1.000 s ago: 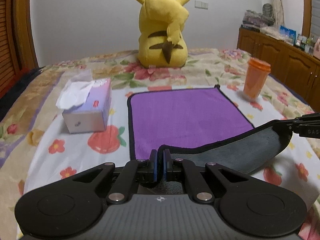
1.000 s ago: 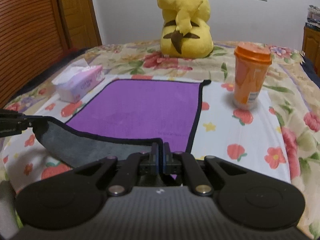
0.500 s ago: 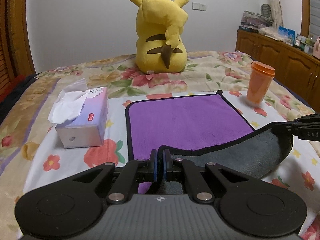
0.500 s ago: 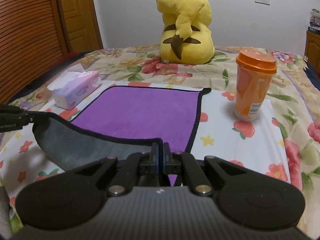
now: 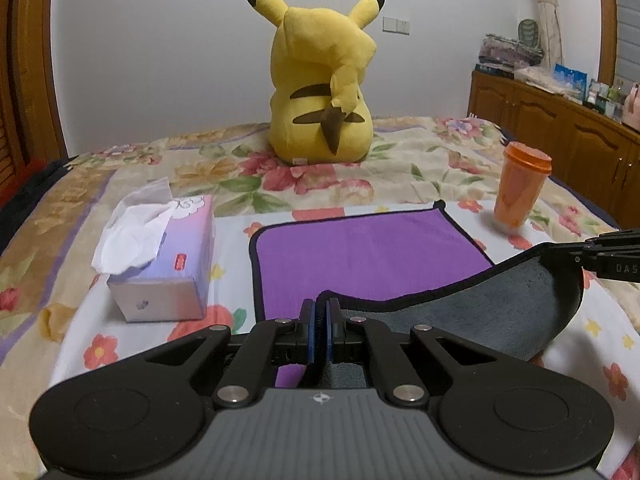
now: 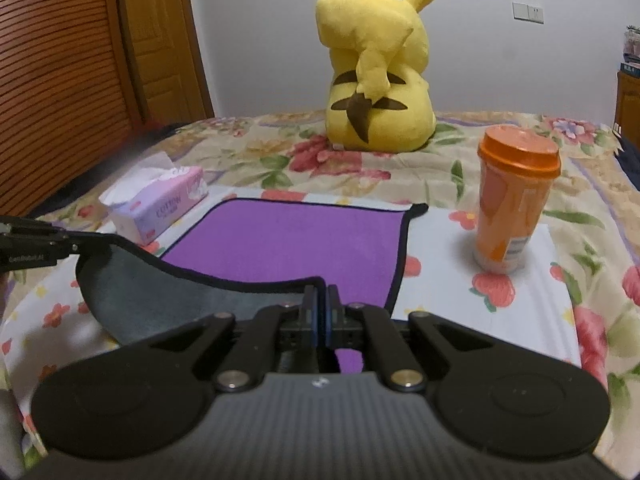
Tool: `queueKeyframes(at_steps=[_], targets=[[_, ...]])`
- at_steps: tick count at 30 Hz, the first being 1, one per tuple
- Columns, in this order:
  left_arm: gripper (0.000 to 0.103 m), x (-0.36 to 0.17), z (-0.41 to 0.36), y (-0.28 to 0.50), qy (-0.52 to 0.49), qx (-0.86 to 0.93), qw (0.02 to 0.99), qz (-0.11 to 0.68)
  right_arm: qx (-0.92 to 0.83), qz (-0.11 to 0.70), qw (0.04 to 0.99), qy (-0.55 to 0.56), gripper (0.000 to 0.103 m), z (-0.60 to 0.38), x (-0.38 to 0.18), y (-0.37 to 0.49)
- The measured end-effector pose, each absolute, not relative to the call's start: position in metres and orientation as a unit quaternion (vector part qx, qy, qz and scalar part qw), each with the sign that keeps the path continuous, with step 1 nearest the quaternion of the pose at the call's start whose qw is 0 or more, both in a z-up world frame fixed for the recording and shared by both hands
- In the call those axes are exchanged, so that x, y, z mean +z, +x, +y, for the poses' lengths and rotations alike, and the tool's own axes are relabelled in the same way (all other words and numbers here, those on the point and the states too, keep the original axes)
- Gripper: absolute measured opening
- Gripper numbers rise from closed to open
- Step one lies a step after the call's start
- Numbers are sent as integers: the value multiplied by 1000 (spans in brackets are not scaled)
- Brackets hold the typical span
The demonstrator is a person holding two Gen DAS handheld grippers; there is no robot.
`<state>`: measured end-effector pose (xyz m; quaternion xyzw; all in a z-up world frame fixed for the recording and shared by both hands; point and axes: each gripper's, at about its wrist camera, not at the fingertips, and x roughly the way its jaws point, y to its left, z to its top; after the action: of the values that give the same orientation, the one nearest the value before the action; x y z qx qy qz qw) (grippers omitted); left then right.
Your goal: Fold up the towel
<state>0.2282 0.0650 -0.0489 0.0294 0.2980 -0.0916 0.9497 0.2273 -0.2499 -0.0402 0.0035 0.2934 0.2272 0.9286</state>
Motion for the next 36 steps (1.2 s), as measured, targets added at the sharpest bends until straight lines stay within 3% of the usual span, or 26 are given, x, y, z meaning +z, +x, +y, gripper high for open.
queueKeyframes(at_steps=[36], targets=[[9, -48, 70, 283, 29, -86, 957, 274, 224, 259, 938, -52, 4, -234, -42, 277]])
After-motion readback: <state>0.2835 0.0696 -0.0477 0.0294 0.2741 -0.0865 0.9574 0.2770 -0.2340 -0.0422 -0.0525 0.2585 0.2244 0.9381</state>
